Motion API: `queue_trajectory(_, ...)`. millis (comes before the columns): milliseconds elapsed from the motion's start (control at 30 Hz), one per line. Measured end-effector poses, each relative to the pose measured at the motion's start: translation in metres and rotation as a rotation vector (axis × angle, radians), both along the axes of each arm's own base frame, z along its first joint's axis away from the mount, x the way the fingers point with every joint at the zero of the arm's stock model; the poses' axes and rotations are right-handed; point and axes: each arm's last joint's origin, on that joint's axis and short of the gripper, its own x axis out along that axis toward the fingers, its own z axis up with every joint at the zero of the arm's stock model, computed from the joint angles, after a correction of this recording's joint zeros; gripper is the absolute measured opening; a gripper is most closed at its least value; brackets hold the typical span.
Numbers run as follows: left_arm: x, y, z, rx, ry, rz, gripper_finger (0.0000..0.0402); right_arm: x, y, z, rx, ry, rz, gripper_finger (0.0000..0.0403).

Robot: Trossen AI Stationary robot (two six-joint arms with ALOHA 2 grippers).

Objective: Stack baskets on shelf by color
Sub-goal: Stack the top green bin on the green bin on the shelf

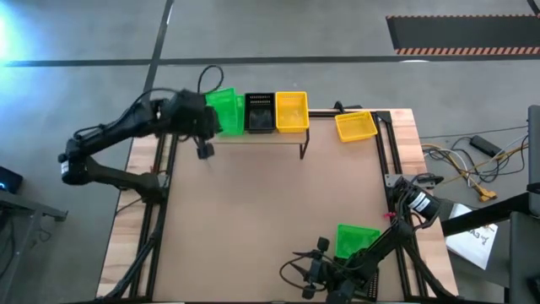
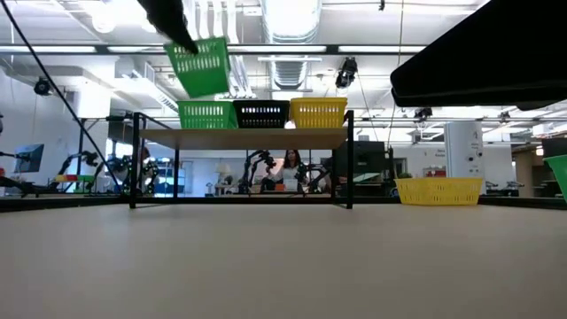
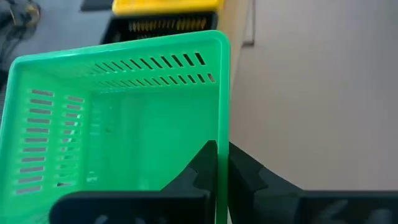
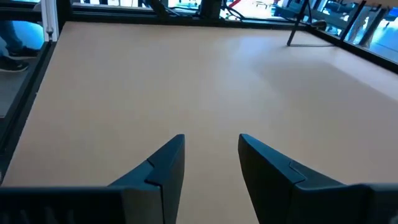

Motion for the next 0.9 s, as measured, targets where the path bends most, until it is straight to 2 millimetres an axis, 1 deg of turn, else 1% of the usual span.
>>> queue_trajectory(67,0.001,0.01,-0.009,0.007,0.045,0.011,0.0,0.0,0.0,0.0,0.0,0.0,0.0,0.0144)
queue_trajectory(167,0.008,0.017,-0.019,0.016,0.106,-0.012,0.0,0.0,0.0,0.0,0.001,0.0,0.0,0.0144)
queue_trajectory(300,0.018,0.021,-0.026,0.032,0.144,-0.045,0.0001,0.0,0.0,0.0,0.0,0.0,0.0,0.0144)
queue_trajectory(367,0.024,0.025,-0.028,0.06,0.164,-0.05,0.0008,0.0,0.0,0.0,0.001,0.0,-0.001,0.0144)
queue_trajectory(467,0.03,0.03,-0.031,0.101,0.212,-0.023,0.0034,0.0,0.0,0.0,0.003,0.0,-0.002,0.0144)
queue_trajectory(533,0.033,0.033,-0.031,0.141,0.226,0.002,0.0059,0.0,0.0,0.0,0.004,-0.001,-0.002,0.0144)
queue_trajectory(733,0.034,0.036,-0.026,0.233,0.261,0.032,0.0137,0.0,0.0,0.0,0.004,0.0,-0.002,0.0144)
queue_trajectory(800,0.032,0.036,-0.021,0.276,0.267,0.043,0.0151,0.0,0.0,0.0,0.004,0.0,-0.002,0.0144)
queue_trajectory(900,0.029,0.035,-0.017,0.299,0.247,0.047,0.0154,0.0,0.0,0.0,0.005,0.0,-0.002,0.0144)
